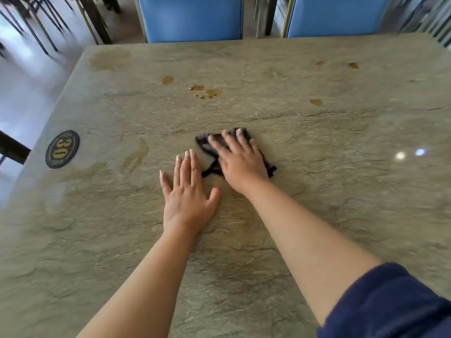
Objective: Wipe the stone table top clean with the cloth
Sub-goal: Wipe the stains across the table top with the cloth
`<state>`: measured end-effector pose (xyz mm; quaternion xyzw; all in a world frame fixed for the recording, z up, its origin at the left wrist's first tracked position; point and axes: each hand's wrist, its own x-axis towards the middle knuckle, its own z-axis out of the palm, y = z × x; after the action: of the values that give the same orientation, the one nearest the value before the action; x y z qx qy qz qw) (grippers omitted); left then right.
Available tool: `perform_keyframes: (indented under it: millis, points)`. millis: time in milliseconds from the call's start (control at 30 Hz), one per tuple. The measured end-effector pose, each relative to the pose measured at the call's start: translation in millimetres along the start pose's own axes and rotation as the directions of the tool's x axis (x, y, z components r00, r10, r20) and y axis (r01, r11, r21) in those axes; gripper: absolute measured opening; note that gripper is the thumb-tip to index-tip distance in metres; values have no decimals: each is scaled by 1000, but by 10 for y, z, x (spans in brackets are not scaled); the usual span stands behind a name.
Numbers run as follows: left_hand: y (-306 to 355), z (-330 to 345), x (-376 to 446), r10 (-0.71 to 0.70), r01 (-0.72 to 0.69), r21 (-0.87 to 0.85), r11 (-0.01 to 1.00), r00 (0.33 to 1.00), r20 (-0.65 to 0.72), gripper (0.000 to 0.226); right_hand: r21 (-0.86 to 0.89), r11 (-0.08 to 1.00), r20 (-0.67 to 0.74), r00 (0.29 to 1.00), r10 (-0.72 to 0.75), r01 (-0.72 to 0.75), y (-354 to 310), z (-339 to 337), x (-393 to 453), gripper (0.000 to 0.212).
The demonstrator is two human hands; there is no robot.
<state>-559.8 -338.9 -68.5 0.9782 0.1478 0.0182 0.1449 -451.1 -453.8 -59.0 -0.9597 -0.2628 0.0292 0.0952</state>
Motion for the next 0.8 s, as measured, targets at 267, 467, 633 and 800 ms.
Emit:
perform_keyframes:
  millis: [267,467,633,800]
  points:
    - [0,-45,8,16,-18,42,999,998,52,77,18,982,-19,982,186,-186,827,-138,-245,49]
    - [-99,-106,91,42,-33,-89,996,994,100,66,27,933,-38,933,358,-358,0,8,-205,53]
    - [-378,-353,153,106,-15,-493,870,982,158,41,92,993,37,997,-71,67,-250,49,-622,51]
    - [-867,-501,-100,279,-246,-196,949,946,167,56,150,960,-136,957,256,-236,-204,93,-968,50]
